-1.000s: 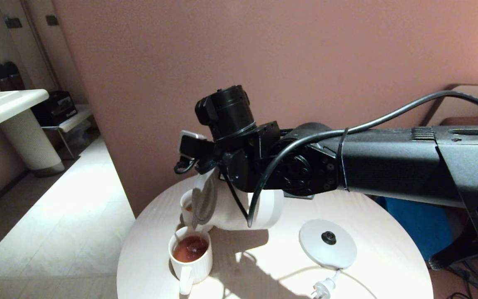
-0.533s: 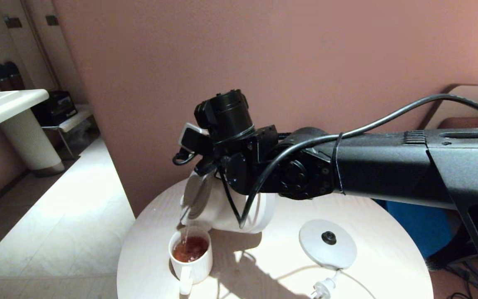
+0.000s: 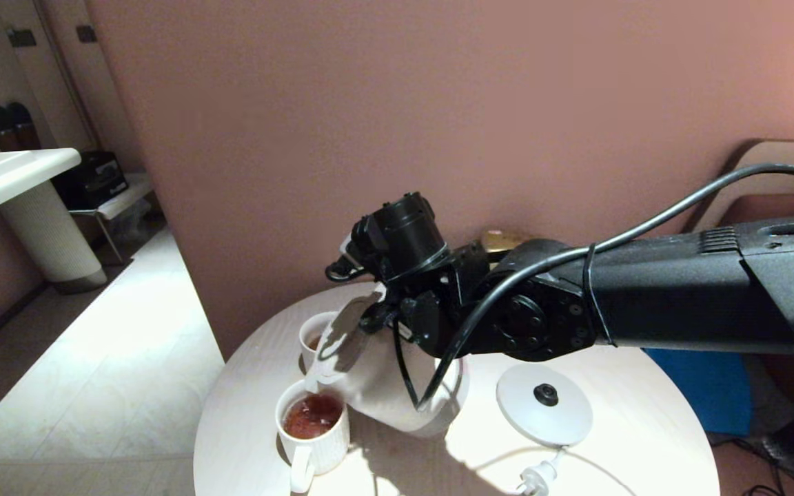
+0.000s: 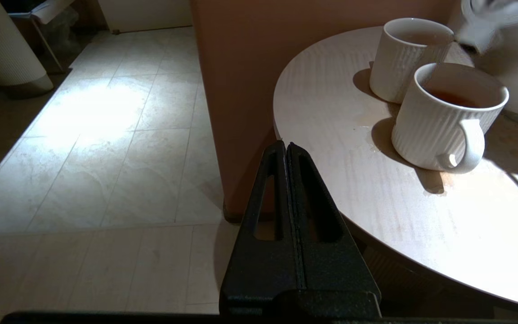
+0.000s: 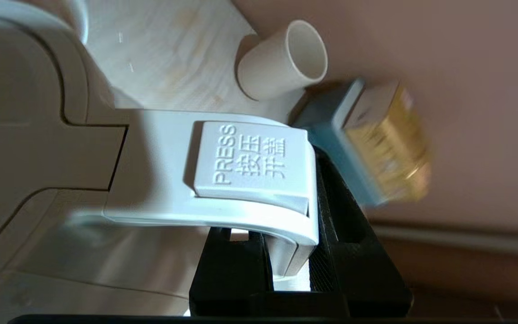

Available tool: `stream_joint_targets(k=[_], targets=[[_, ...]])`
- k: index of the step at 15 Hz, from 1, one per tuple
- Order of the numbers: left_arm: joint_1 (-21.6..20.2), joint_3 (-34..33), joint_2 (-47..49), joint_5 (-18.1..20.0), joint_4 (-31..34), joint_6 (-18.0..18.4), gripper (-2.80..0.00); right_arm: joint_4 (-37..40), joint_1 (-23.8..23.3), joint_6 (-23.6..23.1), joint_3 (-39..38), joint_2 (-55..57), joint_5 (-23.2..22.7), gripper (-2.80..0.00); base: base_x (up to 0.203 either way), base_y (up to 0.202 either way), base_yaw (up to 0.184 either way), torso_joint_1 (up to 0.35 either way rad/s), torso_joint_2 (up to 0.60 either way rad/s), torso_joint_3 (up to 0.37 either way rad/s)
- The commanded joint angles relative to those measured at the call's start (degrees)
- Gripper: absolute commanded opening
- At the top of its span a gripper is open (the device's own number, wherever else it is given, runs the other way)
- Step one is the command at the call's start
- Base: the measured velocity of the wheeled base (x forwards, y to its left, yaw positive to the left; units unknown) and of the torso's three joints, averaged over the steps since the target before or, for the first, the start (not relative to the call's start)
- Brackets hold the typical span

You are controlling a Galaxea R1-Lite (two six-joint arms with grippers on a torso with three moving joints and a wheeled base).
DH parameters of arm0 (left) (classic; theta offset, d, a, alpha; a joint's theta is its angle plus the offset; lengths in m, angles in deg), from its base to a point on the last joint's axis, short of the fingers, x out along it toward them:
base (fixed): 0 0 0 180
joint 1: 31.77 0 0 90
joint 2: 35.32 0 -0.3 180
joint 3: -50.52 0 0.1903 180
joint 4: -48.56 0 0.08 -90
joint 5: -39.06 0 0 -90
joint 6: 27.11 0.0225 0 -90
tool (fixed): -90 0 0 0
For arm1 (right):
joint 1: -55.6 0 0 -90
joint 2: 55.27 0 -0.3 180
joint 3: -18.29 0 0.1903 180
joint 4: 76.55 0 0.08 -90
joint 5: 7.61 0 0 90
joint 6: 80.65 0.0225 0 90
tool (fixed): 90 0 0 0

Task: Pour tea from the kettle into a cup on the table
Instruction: Pour water into another cup, then put down the kettle on the table

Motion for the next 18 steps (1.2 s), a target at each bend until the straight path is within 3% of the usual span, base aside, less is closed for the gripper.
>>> stream_joint_targets(k=[1,3,11,15,18], targets=[[-0.03,0.0,0.07,-0.04,-0.06,-0.06,-2.8,-0.24,-0.28,6.58,-2.22,-1.32,0.16,-2.8,0.0,0.0,0.0,0.0,0.0,0.0],[-0.03,0.0,0.07,-0.04,0.0,0.0,-2.8,-1.11,-1.12,9.86,-4.71,-2.89,0.02,-2.8,0.0,0.0,0.0,0.0,0.0,0.0],[-0.03,0.0,0.07,-0.04,-0.06,0.02,-2.8,-9.43,-9.52,10.3,-20.84,-15.2,-4.34,-2.8,0.0,0.0,0.0,0.0,0.0,0.0],[-0.03,0.0,0.07,-0.04,0.01,-0.05,-2.8,-16.72,-16.11,18.23,-31.83,-22.43,-10.89,-2.8,0.0,0.0,0.0,0.0,0.0,0.0],[-0.03,0.0,0.07,-0.04,-0.06,0.02,-2.8,-23.62,-21.28,21.01,-40.5,-25.31,-13.86,-2.8,0.0,0.0,0.0,0.0,0.0,0.0]])
